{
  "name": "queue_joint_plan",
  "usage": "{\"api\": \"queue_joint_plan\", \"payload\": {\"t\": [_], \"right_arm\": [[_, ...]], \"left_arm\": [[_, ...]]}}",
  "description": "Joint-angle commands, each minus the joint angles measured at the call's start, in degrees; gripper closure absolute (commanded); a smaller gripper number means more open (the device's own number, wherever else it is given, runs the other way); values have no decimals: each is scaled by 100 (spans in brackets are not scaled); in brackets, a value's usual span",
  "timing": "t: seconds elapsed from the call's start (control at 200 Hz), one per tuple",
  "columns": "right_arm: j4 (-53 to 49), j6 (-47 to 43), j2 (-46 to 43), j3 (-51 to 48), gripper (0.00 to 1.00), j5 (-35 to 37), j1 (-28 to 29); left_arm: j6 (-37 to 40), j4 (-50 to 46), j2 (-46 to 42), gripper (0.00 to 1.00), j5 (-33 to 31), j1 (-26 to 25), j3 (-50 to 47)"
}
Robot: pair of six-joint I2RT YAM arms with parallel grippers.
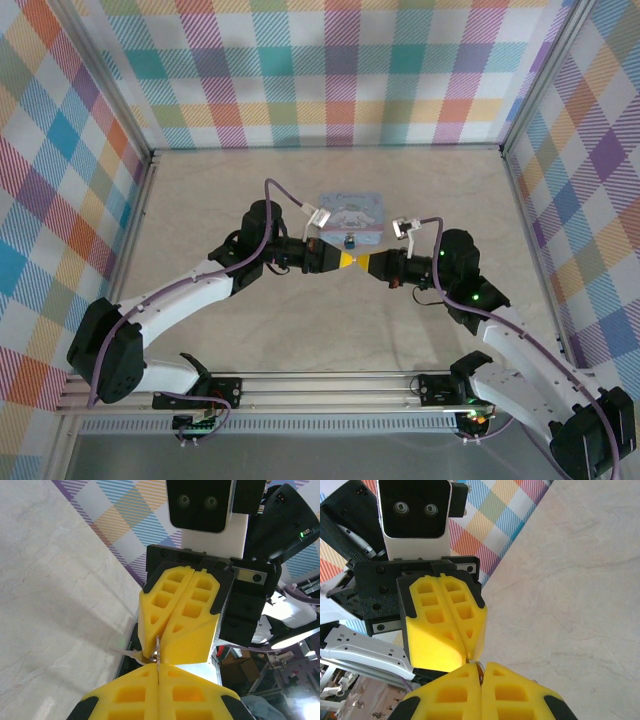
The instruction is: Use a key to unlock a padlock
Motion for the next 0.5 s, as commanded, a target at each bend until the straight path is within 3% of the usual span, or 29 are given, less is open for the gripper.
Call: {"api": "queue_joint_plan", "payload": {"t": [0.0, 0.045, 0.16, 0.295, 0.5], "right_arm": [[27, -187, -7, 197, 100, -94, -28], [3, -217, 9, 205, 100, 24, -28], [-320, -574, 164, 437, 100, 718, -71], [-505, -1206, 761, 925, 100, 1736, -180], [-189, -2071, 2465, 1953, 100, 2831, -355]], "left_arm": [[243, -305, -142, 92, -65, 68, 212], [285, -449, -136, 77, -234, 81, 243], [255, -546, -209, 59, -958, 154, 78], [202, -572, -118, 51, -1510, 143, -141], [32, -62, 509, 47, -2041, -23, -646]]}}
